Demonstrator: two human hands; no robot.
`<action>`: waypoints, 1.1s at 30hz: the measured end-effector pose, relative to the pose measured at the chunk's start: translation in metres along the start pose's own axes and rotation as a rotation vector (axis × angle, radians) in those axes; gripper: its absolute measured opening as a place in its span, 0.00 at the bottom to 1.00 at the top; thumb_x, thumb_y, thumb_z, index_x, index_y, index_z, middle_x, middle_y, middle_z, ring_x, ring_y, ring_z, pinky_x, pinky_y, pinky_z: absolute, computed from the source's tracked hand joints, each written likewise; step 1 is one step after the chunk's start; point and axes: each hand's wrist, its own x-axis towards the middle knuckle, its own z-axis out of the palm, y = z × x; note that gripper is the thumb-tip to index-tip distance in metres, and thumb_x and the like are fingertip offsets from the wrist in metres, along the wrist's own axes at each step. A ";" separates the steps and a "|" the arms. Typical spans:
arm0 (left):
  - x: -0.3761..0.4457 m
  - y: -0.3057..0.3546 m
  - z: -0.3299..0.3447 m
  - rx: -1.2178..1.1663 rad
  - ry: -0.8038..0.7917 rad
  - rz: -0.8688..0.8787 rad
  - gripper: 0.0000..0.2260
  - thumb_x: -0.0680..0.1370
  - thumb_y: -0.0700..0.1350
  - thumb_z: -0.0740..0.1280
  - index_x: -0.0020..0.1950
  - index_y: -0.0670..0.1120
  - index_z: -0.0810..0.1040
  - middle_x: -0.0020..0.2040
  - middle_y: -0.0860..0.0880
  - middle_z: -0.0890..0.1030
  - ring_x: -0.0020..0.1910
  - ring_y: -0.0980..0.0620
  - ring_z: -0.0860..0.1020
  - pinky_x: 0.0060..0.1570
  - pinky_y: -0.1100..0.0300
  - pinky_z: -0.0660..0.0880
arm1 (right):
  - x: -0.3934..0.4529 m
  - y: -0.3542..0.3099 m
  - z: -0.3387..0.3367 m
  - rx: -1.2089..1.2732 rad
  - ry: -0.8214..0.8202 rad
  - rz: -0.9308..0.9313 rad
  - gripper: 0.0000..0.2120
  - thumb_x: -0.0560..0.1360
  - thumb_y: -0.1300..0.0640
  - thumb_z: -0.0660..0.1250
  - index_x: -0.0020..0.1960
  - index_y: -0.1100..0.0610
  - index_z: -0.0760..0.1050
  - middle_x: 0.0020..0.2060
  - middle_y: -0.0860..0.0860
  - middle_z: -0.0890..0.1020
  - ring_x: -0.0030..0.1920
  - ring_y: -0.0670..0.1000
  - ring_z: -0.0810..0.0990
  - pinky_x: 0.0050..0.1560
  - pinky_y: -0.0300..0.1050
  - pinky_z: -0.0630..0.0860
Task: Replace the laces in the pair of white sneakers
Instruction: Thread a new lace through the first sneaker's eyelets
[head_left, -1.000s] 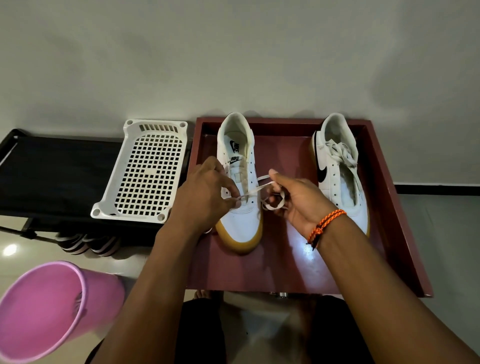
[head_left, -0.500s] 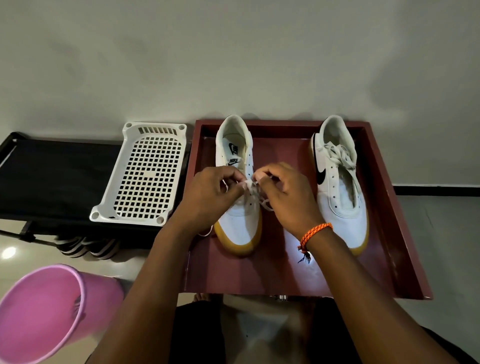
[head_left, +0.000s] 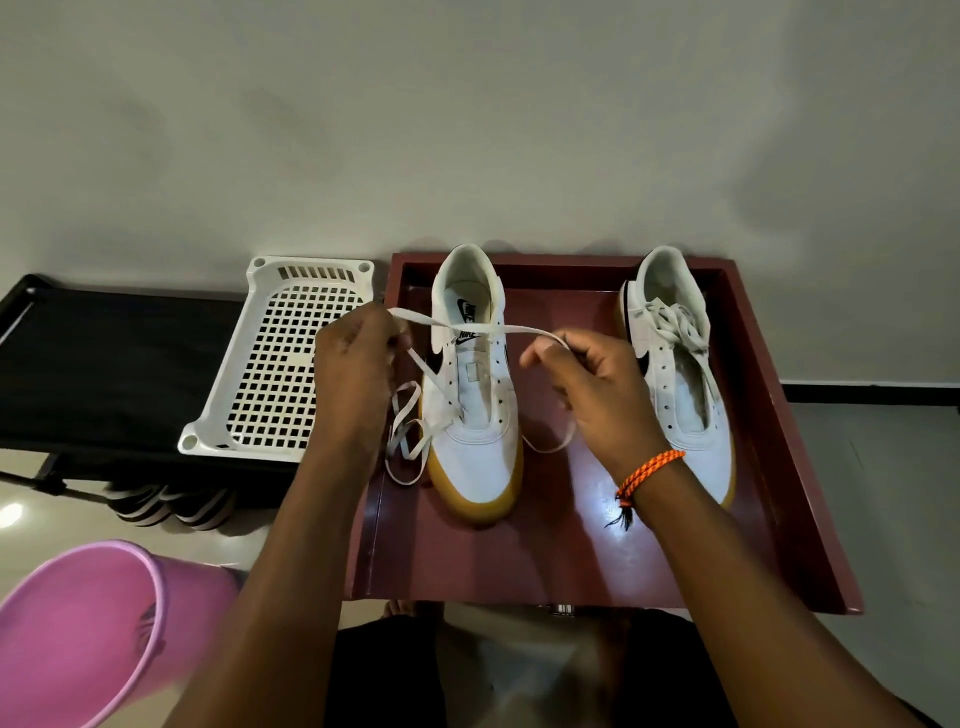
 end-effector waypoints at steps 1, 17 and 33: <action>0.000 -0.003 0.000 0.102 0.001 0.067 0.07 0.78 0.37 0.63 0.42 0.42 0.79 0.33 0.53 0.73 0.31 0.56 0.71 0.32 0.60 0.70 | 0.001 0.001 -0.001 -0.040 0.002 -0.022 0.13 0.81 0.52 0.65 0.43 0.56 0.83 0.28 0.54 0.73 0.30 0.57 0.66 0.33 0.56 0.66; 0.000 -0.014 0.016 0.314 -0.179 0.188 0.10 0.85 0.39 0.66 0.54 0.47 0.88 0.40 0.58 0.85 0.38 0.62 0.80 0.44 0.64 0.74 | -0.001 0.004 0.000 0.012 -0.052 0.024 0.10 0.77 0.62 0.68 0.39 0.56 0.83 0.25 0.42 0.72 0.27 0.45 0.64 0.29 0.38 0.61; -0.012 -0.024 0.032 0.482 -0.432 0.318 0.12 0.86 0.55 0.66 0.50 0.53 0.87 0.38 0.54 0.85 0.39 0.55 0.83 0.45 0.48 0.81 | -0.007 0.001 0.008 0.019 -0.193 -0.050 0.08 0.82 0.69 0.67 0.49 0.59 0.81 0.33 0.46 0.84 0.30 0.41 0.78 0.33 0.32 0.71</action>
